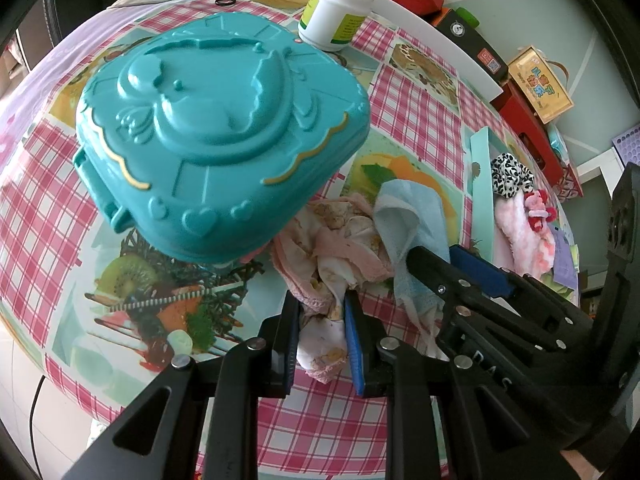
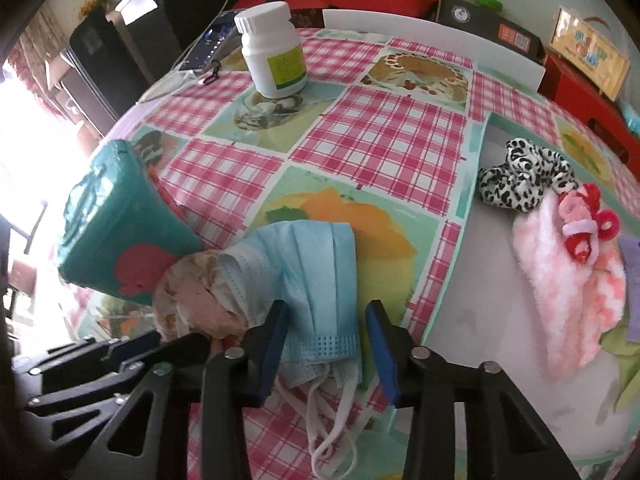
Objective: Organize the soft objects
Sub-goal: 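Grasp the pink-beige cloth with left tool while right tool grasps blue mask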
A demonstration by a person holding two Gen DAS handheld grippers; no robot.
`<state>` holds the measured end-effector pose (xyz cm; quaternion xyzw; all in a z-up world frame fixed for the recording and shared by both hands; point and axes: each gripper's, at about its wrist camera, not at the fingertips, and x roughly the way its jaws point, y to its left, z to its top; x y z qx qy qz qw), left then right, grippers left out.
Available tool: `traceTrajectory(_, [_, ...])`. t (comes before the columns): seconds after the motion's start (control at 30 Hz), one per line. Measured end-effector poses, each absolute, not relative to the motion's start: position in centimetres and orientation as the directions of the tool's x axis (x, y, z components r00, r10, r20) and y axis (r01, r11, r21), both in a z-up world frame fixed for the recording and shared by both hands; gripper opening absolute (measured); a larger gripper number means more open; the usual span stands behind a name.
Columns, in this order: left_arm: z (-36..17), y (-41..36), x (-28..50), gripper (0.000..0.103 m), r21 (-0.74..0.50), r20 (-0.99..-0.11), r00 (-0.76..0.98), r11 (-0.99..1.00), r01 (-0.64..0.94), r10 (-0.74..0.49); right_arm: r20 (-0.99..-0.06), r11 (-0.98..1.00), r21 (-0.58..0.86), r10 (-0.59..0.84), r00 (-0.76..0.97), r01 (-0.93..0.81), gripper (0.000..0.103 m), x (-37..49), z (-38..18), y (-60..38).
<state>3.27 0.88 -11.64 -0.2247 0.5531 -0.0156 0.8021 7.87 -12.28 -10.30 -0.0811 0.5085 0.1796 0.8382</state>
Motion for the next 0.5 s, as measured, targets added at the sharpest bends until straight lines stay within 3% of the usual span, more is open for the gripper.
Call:
traceTrajectory(0.27, [-11.67,0.62,3.41,0.022,-0.378,-0.88,0.387,0.899,-0.222,-0.275,-0.875,0.931,0.055,0.22,0.431,-0.362,0.029,7.77,-10.16,-12.98])
traceTrajectory(0.33, [-11.71,0.52,3.47,0.022,-0.381,-0.879,0.387,0.899,-0.217,-0.279,-0.874,0.931,0.064,0.227,0.429,-0.36,0.021,7.73,-10.18,-13.08])
traceTrajectory(0.5, [-11.79,0.1,3.66,0.022,-0.39,-0.875,0.383,0.899,-0.198,-0.296,-0.873,0.933,0.076,0.233,0.428,-0.353,0.02,7.46,-10.21,-13.09])
